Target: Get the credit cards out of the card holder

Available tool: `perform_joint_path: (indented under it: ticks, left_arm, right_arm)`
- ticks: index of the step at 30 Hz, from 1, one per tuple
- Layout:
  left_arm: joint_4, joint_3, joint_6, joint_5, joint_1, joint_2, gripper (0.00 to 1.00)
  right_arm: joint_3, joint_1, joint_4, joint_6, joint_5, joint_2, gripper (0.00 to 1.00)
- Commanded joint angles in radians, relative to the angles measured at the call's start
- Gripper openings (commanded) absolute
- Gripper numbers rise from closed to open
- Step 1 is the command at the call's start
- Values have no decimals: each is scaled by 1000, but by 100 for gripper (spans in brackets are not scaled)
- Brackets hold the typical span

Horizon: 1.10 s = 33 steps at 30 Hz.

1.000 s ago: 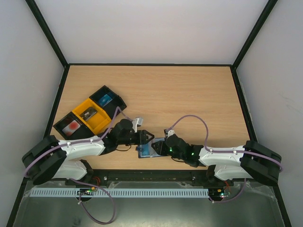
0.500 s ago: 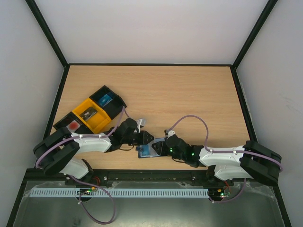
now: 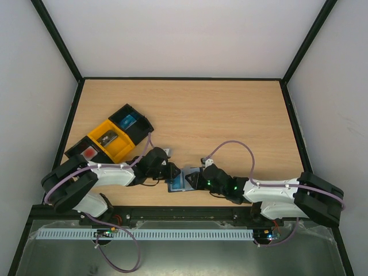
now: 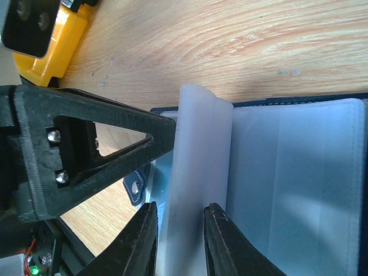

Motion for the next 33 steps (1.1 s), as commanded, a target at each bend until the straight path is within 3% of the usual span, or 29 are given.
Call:
perform_joint_path:
  ticks: [1,10,24,26,28,33]
  left_arm:
    - [-51,-9,28,-44,4,-7,26]
    - [-42,-19,28,-45,3,-13,27]
    - [11,-51,9,-30,4,-21,28]
    - [15,-52,7,-27,3,-21,28]
    - [15,-54,6,-25,3,-24,29]
    - [4,-55,-4,-15,3,-66,31]
  right_arm:
    - [-13,5,-30,0,39,-43,23]
    - [-11,5,-94,-1,80,-134,24]
    - [-16,5,-33,-3,54,-105,2]
    - [-11,5,-37,-3,52,-99,6]
    - [5,5,-90,-3,91,-97,17]
    - [18,-6,-203,-17,212,-98,29]
